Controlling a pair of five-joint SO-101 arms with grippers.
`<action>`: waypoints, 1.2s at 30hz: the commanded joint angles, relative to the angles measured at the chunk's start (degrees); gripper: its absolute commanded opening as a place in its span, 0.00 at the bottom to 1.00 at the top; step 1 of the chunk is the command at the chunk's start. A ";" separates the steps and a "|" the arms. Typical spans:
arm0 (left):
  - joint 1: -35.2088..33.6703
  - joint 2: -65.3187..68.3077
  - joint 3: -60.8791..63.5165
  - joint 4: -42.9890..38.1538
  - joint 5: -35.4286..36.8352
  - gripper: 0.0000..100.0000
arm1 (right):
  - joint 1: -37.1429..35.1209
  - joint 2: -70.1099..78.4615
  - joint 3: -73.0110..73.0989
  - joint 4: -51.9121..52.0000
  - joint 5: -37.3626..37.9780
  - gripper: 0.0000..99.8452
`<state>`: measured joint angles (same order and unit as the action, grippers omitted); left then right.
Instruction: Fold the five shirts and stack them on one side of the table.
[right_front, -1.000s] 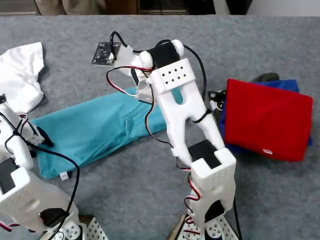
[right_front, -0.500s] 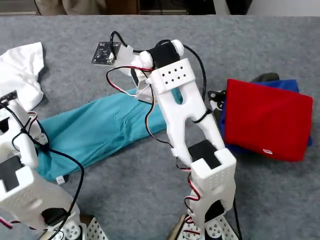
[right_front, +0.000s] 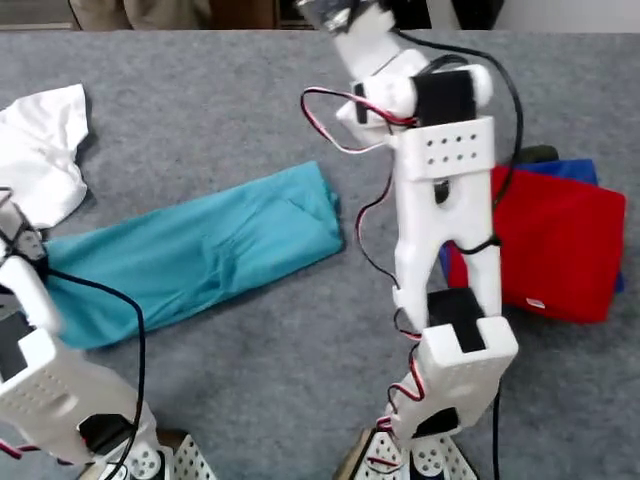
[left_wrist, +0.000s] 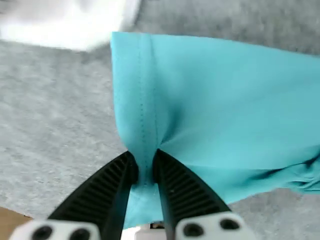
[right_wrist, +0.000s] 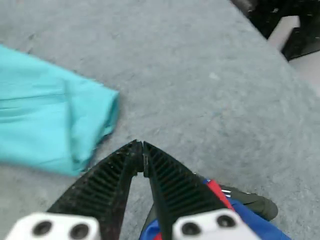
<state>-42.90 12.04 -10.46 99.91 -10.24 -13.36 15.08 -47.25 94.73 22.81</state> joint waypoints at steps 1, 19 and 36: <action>-1.23 -0.92 -4.22 0.97 -0.62 0.02 | 2.51 -3.56 -2.77 -3.87 -0.79 0.00; 34.64 -13.58 0.44 0.79 3.52 0.02 | 20.62 -9.98 -2.77 -9.41 -0.26 0.00; 60.13 -11.56 -0.09 -17.14 14.51 0.02 | 21.41 -10.68 -2.33 -8.79 3.25 0.00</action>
<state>14.77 1.05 -9.67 85.23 2.95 7.03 7.34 -47.25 86.64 25.71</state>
